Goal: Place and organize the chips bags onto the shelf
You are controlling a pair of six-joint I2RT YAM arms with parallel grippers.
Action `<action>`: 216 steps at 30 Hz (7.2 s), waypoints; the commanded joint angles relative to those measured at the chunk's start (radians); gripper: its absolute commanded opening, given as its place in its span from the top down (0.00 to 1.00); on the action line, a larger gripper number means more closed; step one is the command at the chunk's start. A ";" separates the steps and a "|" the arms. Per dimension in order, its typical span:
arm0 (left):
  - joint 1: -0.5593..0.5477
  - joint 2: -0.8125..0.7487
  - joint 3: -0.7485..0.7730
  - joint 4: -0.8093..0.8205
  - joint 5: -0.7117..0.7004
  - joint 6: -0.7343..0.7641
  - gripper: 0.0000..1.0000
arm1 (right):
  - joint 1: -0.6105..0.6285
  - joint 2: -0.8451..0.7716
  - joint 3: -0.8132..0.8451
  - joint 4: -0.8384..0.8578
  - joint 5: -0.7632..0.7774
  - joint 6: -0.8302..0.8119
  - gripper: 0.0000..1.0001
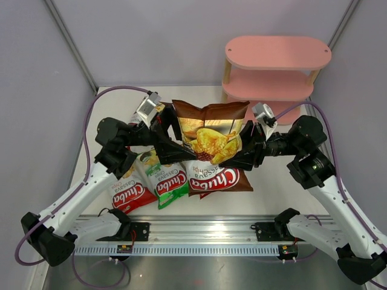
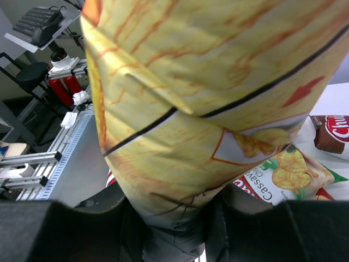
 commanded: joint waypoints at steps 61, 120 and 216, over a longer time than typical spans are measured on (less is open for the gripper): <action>-0.184 0.243 0.011 0.323 -0.759 -0.331 1.00 | 0.010 -0.179 -0.290 0.496 0.879 0.546 0.01; 0.094 -0.367 -0.095 -1.003 -0.967 0.358 0.01 | -0.913 0.649 0.443 0.077 0.721 0.887 0.59; 0.514 0.029 0.175 -1.024 -0.976 0.410 0.01 | -1.030 0.514 0.489 -0.135 0.470 0.735 0.01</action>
